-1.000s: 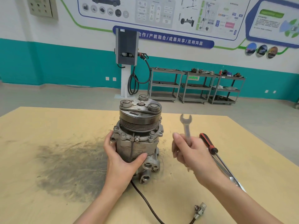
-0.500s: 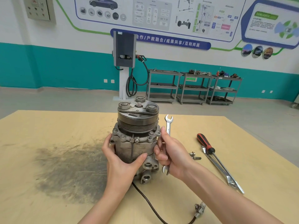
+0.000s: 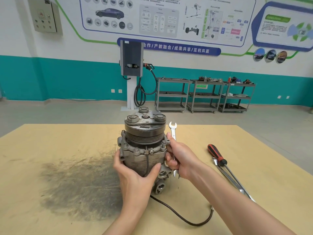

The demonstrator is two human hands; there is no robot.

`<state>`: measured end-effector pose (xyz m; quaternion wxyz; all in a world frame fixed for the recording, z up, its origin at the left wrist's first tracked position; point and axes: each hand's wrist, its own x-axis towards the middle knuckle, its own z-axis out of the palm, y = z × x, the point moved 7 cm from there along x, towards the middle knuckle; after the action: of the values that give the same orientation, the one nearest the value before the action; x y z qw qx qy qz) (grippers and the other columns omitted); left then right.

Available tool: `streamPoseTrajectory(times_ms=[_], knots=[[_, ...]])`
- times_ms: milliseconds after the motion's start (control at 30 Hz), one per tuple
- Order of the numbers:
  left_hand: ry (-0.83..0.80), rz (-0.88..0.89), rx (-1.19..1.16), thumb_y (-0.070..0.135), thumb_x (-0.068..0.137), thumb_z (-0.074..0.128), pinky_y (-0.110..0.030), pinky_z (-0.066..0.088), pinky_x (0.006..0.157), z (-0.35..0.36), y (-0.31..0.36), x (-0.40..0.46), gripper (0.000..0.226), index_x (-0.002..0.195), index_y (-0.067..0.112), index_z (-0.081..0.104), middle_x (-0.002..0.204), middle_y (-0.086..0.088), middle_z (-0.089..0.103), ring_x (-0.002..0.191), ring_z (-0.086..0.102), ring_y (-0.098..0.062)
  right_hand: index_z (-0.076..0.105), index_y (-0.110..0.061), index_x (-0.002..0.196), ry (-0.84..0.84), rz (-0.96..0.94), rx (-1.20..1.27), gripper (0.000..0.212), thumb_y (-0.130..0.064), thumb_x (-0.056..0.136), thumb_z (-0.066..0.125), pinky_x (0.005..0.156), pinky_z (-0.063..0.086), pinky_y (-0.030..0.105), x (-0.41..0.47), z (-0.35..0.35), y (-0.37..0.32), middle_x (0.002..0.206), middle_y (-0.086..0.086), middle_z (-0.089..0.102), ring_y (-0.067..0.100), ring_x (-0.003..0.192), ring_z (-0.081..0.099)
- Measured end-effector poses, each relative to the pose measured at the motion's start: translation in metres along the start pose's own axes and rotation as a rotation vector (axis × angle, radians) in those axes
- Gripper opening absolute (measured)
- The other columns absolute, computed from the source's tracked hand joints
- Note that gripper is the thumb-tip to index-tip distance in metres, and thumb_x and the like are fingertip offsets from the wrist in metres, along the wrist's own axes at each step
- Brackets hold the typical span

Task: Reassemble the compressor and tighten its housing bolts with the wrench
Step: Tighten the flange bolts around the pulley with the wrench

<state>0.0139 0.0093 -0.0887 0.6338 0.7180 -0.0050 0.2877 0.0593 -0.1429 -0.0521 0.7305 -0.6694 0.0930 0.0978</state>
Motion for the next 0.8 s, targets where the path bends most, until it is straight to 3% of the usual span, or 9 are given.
streamPoseTrajectory(times_ms=[200,300,400,467,533,633,800], knots=[[-0.037,0.041,0.018,0.017,0.069,0.088,-0.047,0.025,0.121,0.013,0.004,-0.010,0.123,0.152,0.011,-0.003,0.157,-0.011,0.016,0.148,0.021,-0.020,0.037,-0.019,0.062,-0.043,0.050,-0.046,0.053,-0.059,0.096,0.044,0.033,0.018,0.017,0.010,-0.009,-0.006,0.047,0.001,0.042,0.009,0.034,0.025],[-0.048,0.069,0.003,0.019,0.072,0.086,-0.047,0.023,0.122,0.013,0.001,-0.015,0.122,0.153,0.028,-0.006,0.159,-0.005,0.012,0.150,0.018,-0.017,0.038,-0.018,0.060,-0.079,0.051,-0.066,0.053,-0.053,0.098,0.046,0.031,0.018,0.017,0.010,-0.015,-0.012,0.049,0.002,0.045,0.009,0.034,0.028],[-0.076,0.067,-0.027,0.024,0.070,0.088,-0.047,0.026,0.121,0.006,-0.005,-0.010,0.119,0.146,0.050,0.000,0.158,0.002,0.016,0.148,0.022,-0.015,0.048,-0.012,0.063,-0.027,-0.069,0.067,0.049,-0.040,0.103,0.043,0.034,0.028,0.018,0.005,-0.034,-0.026,0.057,0.008,0.056,0.012,0.042,0.042],[-0.083,0.053,-0.048,0.036,0.063,0.088,-0.047,0.025,0.122,0.003,-0.008,-0.007,0.120,0.145,0.053,0.002,0.159,0.005,0.015,0.149,0.021,-0.013,0.053,-0.009,0.066,0.076,-0.200,0.138,0.050,-0.036,0.106,0.037,0.049,0.040,0.024,-0.001,-0.055,-0.039,0.068,0.012,0.061,0.017,0.056,0.052],[-0.091,0.036,-0.049,0.049,0.058,0.085,-0.046,0.021,0.123,0.002,-0.010,-0.005,0.119,0.143,0.057,0.001,0.159,0.018,0.010,0.150,0.016,-0.010,0.056,-0.011,0.069,0.205,-0.332,0.056,0.052,-0.037,0.107,0.031,0.061,0.038,0.030,-0.010,-0.076,-0.055,0.069,0.006,0.060,0.017,0.064,0.050],[-0.106,0.031,-0.037,0.058,0.057,0.079,-0.041,0.017,0.124,0.004,-0.011,-0.006,0.116,0.139,0.062,-0.003,0.144,0.036,0.007,0.149,0.013,-0.003,0.060,-0.011,0.074,0.236,-0.414,0.034,0.057,-0.042,0.107,0.025,0.050,0.030,0.027,-0.019,-0.088,-0.071,0.052,0.001,0.048,0.013,0.049,0.039],[-0.100,0.037,-0.049,0.063,0.057,0.074,-0.041,0.017,0.124,0.002,-0.006,-0.006,0.112,0.136,0.069,-0.005,0.145,0.036,0.005,0.148,0.012,-0.001,0.053,-0.013,0.076,0.056,-0.402,0.272,0.045,-0.040,0.106,0.032,0.038,0.022,0.019,-0.017,-0.063,-0.075,0.045,-0.001,0.040,0.010,0.040,0.029]])
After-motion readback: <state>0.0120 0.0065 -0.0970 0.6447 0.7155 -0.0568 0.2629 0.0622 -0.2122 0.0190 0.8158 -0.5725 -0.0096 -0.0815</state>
